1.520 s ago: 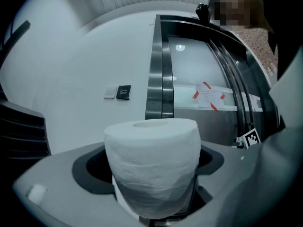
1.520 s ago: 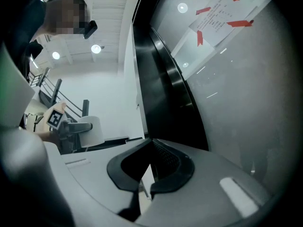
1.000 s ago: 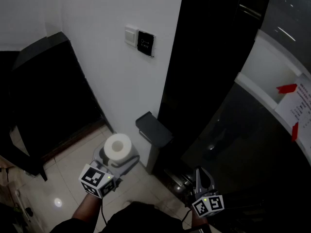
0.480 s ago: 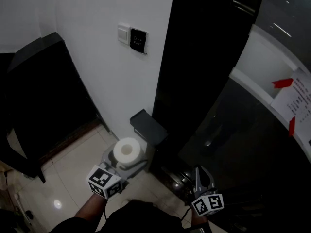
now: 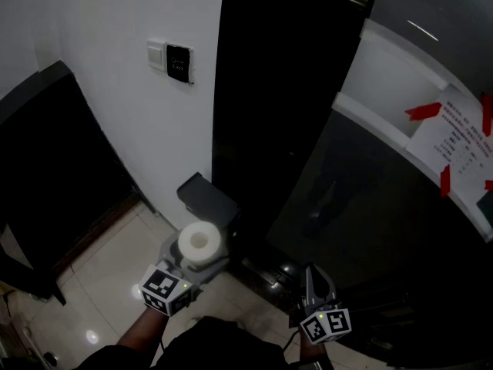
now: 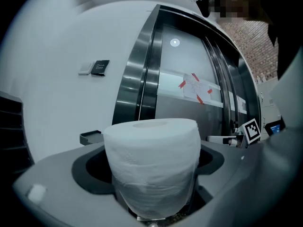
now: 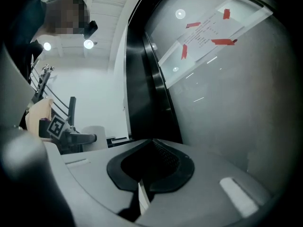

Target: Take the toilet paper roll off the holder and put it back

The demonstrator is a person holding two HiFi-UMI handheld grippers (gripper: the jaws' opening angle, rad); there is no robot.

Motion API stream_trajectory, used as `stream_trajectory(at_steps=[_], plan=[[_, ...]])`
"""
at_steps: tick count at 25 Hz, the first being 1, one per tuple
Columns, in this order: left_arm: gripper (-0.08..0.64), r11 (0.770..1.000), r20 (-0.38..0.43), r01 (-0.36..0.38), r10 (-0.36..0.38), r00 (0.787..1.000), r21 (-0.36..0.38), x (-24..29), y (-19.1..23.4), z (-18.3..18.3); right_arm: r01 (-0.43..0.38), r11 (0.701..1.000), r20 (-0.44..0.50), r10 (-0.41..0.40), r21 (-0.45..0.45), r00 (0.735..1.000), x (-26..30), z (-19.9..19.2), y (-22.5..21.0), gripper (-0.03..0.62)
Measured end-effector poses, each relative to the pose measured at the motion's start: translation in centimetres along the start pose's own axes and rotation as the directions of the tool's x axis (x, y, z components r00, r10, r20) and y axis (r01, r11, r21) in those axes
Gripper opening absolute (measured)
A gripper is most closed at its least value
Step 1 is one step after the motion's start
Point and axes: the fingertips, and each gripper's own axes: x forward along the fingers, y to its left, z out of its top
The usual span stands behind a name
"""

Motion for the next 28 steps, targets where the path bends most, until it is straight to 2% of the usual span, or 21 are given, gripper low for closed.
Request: stream_trajectory(at_steps=[3,5,8,10,12,15,18,20,22,25,26,27,28], plan=[[0.48,0.999,-0.019,0.044,-0.043,0.999,0.029,1.0,-1.4,-0.9,0.025,1.0,0.011,-0.025,0.001,1.0,-0.6,0.3,-0.9,0.014],[0.48,0.996,-0.029,0.084,-0.085,0.996,-0.007,2.0,-2.3,-1.9,0.038,0.999,0.02,-0.038,0.0,0.999,-0.9,0.6,-1.3,0.014],[0.479,0.979,-0.026,0.138,-0.144,0.989,-0.15,3.1,-3.6,-3.5,0.051,0.999,0.032,-0.051,0.0,0.998,-1.3,0.6,-1.9,0.014],[0.48,0.942,-0.003,0.162,-0.17,0.985,-0.293,3.5,-4.1,-4.3,0.065,0.998,0.038,-0.065,0.0,0.997,-1.7,0.9,-2.4,0.014],[0.48,0.879,0.032,0.18,-0.185,0.982,-0.442,3.8,-4.2,-4.8,0.081,0.997,0.042,-0.08,-0.005,0.996,-2.0,1.4,-2.8,0.014],[0.479,0.749,0.09,0.202,-0.188,0.978,-0.632,4.3,-3.8,-5.6,0.101,0.995,0.045,-0.1,-0.007,0.994,-2.6,1.6,-3.4,0.014],[0.479,0.621,0.116,0.225,-0.212,0.97,-0.751,4.8,-3.9,-6.4,0.116,0.993,0.043,-0.115,-0.005,0.992,-3.0,1.6,-4.0,0.014],[0.479,0.547,0.119,0.232,-0.235,0.965,-0.804,5.2,-4.3,-7.0,0.12,0.993,0.041,-0.12,-0.005,0.992,-3.1,1.6,-4.2,0.014],[0.479,0.498,0.116,0.216,-0.224,0.968,-0.84,5.5,-4.2,-7.9,0.122,0.992,0.038,-0.122,-0.007,0.992,-3.2,1.6,-4.4,0.014],[0.479,0.467,0.092,0.159,-0.162,0.982,-0.87,6.1,-3.0,-9.5,0.121,0.993,0.036,-0.12,-0.008,0.992,-3.1,1.7,-4.4,0.014],[0.479,0.446,0.102,0.157,-0.146,0.984,-0.881,6.4,-2.6,-9.7,0.12,0.993,0.035,-0.12,-0.008,0.992,-3.1,1.7,-4.4,0.014],[0.479,0.416,0.114,0.159,-0.129,0.985,-0.896,6.6,-2.3,-10.0,0.12,0.993,0.033,-0.12,-0.007,0.992,-3.1,1.7,-4.4,0.014],[0.479,0.373,0.127,0.159,-0.109,0.986,-0.914,6.9,-1.9,-10.2,0.119,0.993,0.031,-0.119,-0.006,0.992,-3.1,1.6,-4.4,0.014]])
